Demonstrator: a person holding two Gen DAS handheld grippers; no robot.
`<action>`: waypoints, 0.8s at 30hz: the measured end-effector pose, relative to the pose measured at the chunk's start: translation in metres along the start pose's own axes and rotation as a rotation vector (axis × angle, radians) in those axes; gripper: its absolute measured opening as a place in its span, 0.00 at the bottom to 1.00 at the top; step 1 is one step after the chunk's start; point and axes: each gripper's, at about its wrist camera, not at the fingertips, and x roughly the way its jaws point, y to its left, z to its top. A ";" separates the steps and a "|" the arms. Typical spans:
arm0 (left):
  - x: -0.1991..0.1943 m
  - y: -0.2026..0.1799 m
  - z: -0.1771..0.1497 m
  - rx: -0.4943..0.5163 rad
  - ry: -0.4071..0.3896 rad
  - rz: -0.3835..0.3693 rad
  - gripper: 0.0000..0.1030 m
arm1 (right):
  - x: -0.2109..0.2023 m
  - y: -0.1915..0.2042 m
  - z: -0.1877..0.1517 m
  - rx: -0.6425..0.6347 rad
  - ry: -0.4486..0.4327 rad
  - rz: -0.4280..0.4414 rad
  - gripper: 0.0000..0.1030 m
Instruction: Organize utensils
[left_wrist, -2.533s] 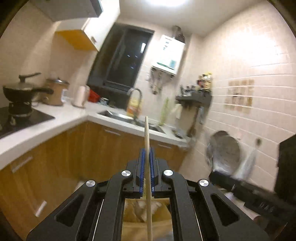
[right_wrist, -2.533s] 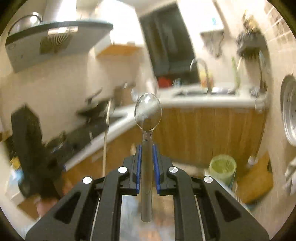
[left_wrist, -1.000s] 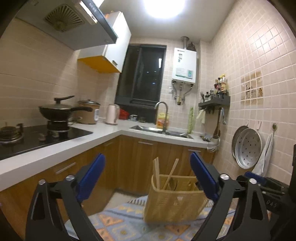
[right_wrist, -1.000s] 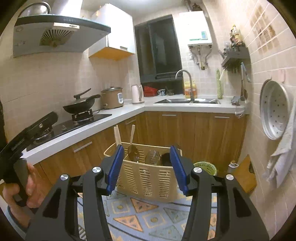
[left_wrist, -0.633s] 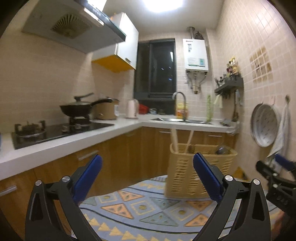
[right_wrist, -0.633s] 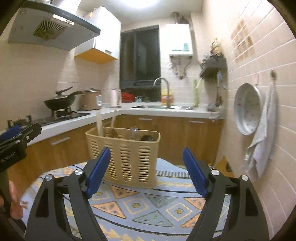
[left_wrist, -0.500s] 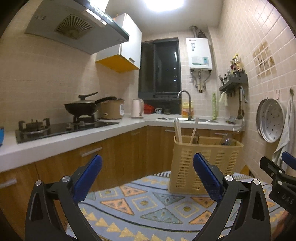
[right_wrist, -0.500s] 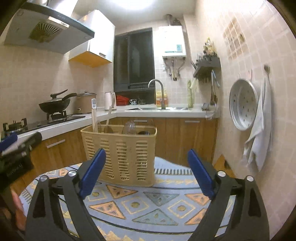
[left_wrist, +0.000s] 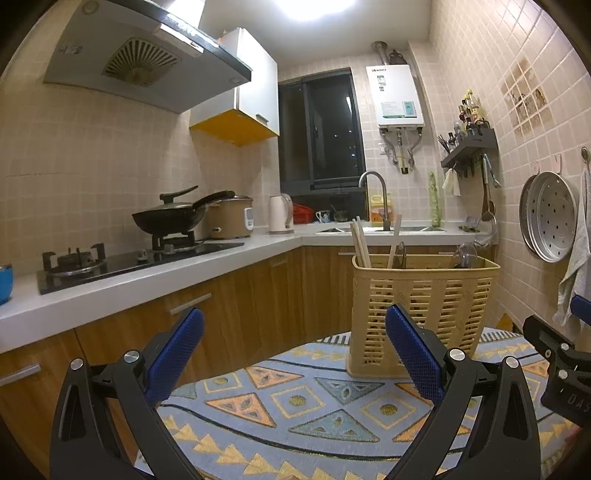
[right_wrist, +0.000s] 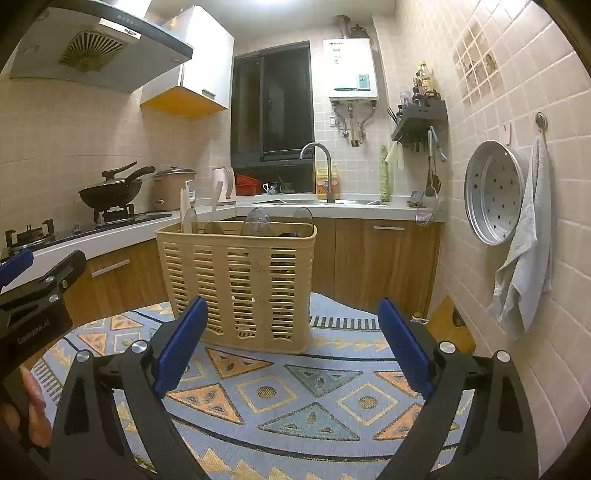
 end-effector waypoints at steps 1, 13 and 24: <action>0.000 0.001 0.000 -0.003 0.002 -0.003 0.93 | 0.001 0.000 -0.001 0.000 0.007 0.007 0.88; -0.008 -0.009 -0.001 0.037 -0.023 -0.005 0.93 | 0.001 0.002 -0.002 -0.009 0.011 -0.003 0.89; -0.001 -0.008 -0.003 0.027 0.030 -0.026 0.93 | -0.001 0.001 -0.002 -0.011 -0.005 -0.024 0.89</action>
